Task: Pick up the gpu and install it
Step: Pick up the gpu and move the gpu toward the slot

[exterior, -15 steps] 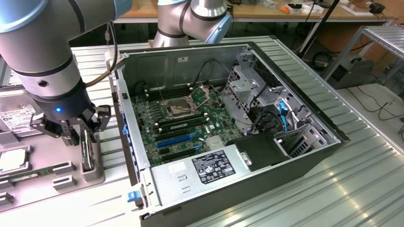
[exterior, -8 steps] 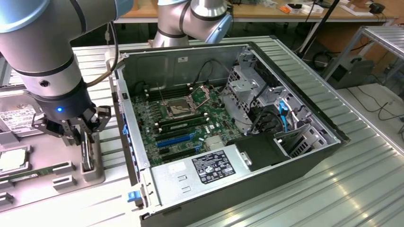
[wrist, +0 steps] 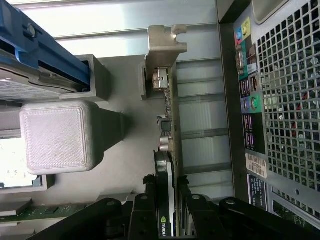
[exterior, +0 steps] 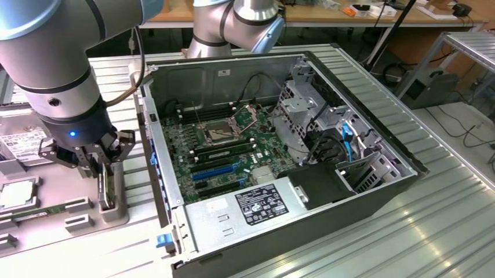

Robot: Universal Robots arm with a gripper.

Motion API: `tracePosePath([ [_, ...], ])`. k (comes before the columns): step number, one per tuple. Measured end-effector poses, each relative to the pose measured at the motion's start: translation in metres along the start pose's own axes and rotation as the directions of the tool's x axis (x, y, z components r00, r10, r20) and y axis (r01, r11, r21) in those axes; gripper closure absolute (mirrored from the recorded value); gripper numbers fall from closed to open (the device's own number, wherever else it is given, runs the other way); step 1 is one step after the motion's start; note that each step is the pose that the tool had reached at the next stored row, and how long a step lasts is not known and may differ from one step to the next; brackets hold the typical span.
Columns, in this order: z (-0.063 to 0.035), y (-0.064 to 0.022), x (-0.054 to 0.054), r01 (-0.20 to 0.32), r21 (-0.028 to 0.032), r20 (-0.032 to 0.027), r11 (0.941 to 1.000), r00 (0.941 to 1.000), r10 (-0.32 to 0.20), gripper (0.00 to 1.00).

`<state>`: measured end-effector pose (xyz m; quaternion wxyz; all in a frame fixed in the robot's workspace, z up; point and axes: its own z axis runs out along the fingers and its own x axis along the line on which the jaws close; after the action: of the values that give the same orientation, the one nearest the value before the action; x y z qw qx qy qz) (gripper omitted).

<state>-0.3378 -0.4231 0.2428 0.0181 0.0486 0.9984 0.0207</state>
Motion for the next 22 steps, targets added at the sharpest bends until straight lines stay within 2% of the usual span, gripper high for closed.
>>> tracePosePath([
  [5,-0.0013,0.0001,0.0,0.0,-0.0002,0.0,1.0,1.0,0.0,0.73],
  [6,-0.005,0.0003,0.0,0.0,-0.0001,-0.0008,1.0,1.0,0.0,0.73],
  [8,-0.024,0.0011,-0.001,0.0,0.0003,-0.0034,1.0,1.0,0.0,0.73],
  [13,-0.0548,0.0024,-0.002,0.0,0.0005,-0.0055,1.0,1.0,0.0,0.73],
  [18,-0.0549,0.0024,-0.002,0.0,0.0005,-0.0058,1.0,1.0,0.0,0.73],
  [19,-0.0563,0.0024,-0.002,0.0,0.0008,-0.0087,1.0,1.0,0.0,0.73],
  [20,-0.0633,0.0027,-0.002,-0.001,0.0001,-0.0117,1.0,0.9999,0.001,0.73],
  [22,-0.0744,0.0032,-0.003,-0.001,0.0001,-0.0134,1.0,0.9999,0.001,0.73],
])
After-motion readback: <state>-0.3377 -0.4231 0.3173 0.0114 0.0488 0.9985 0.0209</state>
